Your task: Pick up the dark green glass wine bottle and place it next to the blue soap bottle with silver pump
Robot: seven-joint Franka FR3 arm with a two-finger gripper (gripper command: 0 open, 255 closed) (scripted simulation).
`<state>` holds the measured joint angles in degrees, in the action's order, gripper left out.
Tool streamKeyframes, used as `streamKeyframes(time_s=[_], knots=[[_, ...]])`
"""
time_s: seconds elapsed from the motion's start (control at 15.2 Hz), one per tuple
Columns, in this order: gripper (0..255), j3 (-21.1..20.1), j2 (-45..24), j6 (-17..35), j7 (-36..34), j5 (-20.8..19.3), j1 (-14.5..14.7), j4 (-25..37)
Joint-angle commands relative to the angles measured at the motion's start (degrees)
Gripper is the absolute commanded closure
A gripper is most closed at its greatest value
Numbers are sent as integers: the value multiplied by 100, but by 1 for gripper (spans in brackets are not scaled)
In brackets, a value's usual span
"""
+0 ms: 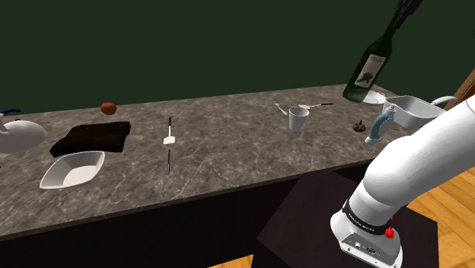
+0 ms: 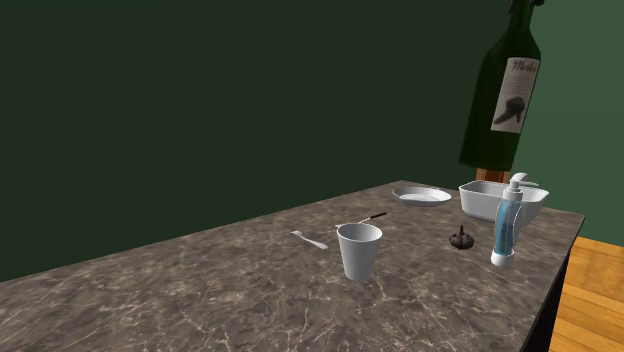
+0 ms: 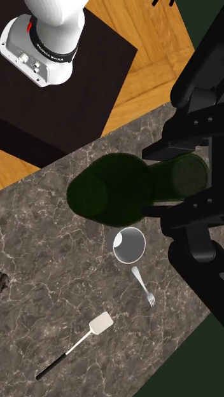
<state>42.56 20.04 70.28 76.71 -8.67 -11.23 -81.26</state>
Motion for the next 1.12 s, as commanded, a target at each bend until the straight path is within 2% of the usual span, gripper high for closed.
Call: streamKeyframes(time_s=[0.0, 0.33, 0.46, 0.53, 0.73, 1.06], knots=[[255, 294, -89, -20, 332, 8, -16, 126], [255, 1490, -692, -146, 1413, 334, 56, 769], [255, 2269, -1160, -218, 2002, 721, 133, 1110], [255, 2777, -1505, -270, 2368, 1052, 158, 1294], [255, 2170, -963, 47, 2016, 541, 65, 752], [255, 1615, -419, 494, 1699, 109, -130, -21]])
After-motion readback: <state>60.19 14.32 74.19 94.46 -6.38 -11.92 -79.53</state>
